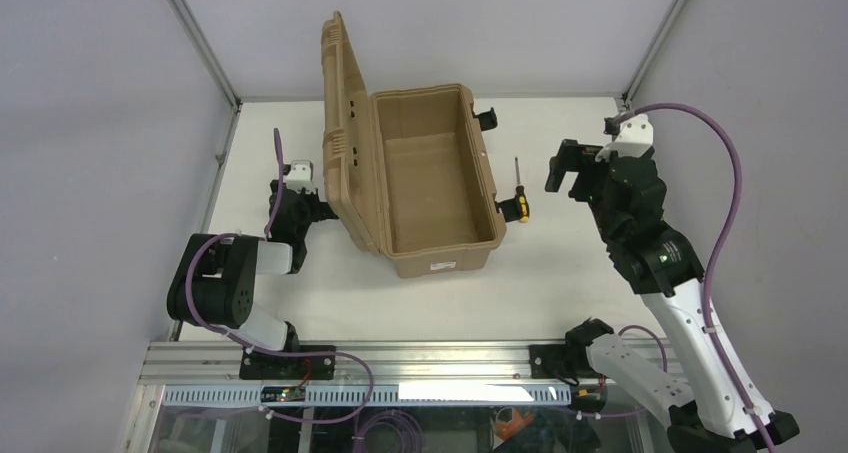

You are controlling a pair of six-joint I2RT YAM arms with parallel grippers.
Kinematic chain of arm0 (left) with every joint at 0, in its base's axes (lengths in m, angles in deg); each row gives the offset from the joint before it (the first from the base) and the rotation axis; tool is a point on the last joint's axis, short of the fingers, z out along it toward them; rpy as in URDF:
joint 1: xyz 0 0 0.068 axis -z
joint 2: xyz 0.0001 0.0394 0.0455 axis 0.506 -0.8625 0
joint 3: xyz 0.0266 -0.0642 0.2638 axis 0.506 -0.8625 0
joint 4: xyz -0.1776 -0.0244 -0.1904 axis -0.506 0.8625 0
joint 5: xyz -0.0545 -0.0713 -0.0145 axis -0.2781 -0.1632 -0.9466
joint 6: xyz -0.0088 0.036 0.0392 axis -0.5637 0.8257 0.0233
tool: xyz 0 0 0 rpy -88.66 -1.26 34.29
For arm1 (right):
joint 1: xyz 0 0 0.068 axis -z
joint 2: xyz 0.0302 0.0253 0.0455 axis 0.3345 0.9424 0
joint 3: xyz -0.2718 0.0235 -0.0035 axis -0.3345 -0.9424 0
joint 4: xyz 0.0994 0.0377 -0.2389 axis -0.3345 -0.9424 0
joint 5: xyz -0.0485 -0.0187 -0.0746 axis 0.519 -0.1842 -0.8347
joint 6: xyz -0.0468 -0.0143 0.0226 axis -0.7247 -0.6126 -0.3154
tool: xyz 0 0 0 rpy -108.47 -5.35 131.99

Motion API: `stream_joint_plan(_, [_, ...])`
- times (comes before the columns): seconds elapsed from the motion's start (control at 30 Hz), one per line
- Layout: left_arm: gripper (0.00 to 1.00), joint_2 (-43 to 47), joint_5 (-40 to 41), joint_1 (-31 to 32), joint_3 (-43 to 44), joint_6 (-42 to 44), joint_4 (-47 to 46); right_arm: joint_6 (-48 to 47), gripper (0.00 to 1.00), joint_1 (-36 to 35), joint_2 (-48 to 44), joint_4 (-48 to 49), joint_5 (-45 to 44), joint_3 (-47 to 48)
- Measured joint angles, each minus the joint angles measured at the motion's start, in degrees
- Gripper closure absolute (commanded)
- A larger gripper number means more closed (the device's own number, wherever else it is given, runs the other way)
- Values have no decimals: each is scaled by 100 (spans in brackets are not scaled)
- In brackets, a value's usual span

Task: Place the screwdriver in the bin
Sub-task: Pick up the screwdriver from the center of the board.

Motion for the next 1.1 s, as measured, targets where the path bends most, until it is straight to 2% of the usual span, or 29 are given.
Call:
stream_joint_plan(0.5, [1,0,-2,0,0,0,-2,26,1,0,564,17,-22,238])
stream_joint_plan(0.83, [1,0,-2,0,0,0,-2,92,1,0,1659,-487,-28,1766])
stream_joint_plan(1.1, [1,0,-2,0,0,0,-2,197,1,0,2809,-1346,-42,2994])
